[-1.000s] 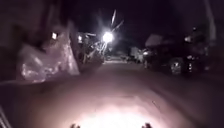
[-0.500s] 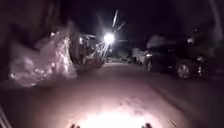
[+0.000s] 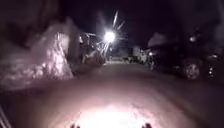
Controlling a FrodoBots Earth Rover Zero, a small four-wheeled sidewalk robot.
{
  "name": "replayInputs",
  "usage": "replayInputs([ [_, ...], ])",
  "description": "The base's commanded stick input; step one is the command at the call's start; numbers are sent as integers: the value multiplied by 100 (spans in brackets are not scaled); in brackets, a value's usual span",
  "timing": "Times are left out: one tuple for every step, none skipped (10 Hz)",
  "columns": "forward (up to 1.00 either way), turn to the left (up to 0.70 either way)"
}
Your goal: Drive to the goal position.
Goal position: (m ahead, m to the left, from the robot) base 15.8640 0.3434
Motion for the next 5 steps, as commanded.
replayInputs([
  [85, 0],
  [85, 0],
  [85, 0],
  [85, 0],
  [85, 0],
])
